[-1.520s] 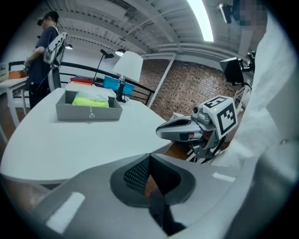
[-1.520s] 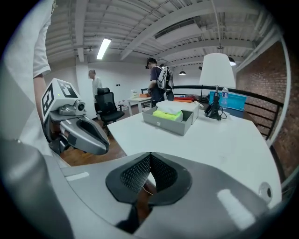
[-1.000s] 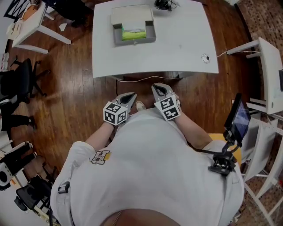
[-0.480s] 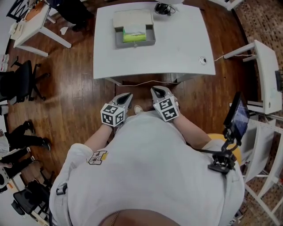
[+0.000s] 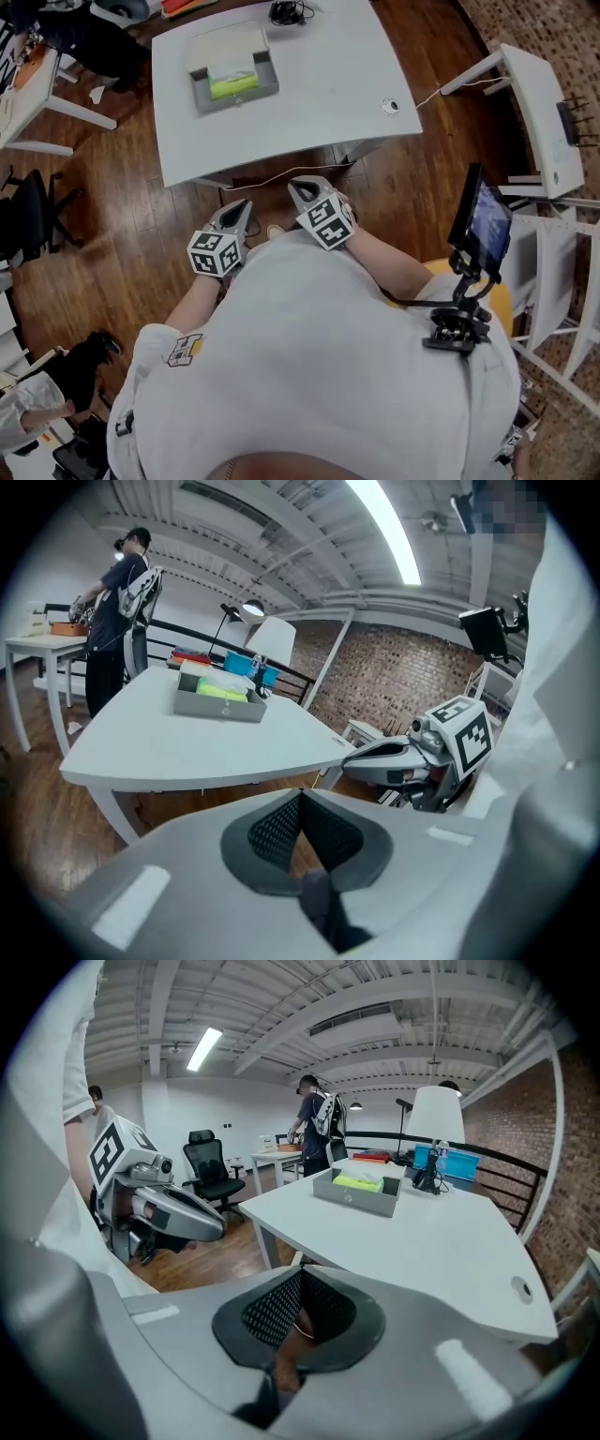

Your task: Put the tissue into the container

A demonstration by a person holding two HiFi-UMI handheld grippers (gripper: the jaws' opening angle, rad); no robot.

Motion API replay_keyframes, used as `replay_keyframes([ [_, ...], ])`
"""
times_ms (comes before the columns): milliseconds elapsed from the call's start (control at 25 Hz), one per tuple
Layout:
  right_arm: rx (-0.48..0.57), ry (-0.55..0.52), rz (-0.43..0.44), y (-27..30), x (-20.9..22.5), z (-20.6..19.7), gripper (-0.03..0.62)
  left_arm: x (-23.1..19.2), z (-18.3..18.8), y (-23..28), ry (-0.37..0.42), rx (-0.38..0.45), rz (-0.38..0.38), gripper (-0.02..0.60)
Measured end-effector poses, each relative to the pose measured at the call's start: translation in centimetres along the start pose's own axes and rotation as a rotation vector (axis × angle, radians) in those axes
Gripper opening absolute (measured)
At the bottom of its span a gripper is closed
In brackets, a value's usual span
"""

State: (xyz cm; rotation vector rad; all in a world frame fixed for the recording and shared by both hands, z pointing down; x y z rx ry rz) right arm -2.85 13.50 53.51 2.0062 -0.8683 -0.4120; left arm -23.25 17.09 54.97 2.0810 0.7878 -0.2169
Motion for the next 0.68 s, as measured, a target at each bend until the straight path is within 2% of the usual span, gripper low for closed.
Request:
replay_keyframes([
  [680, 0.013, 0.023, -0.034, -0.6, 2.2, -0.5, 0.000, 0.8, 1.3, 2.0, 0.015, -0.001, -0.003, 0.000],
])
Point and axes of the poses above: the fingertips, and each gripper's own axes: y forward along the fingers, x to its right, z out of its top, the point moved 9 cm from there along -y, backward along the fingers, and after that the axes turned 15 degrees about -x, right-handed, at the moved point
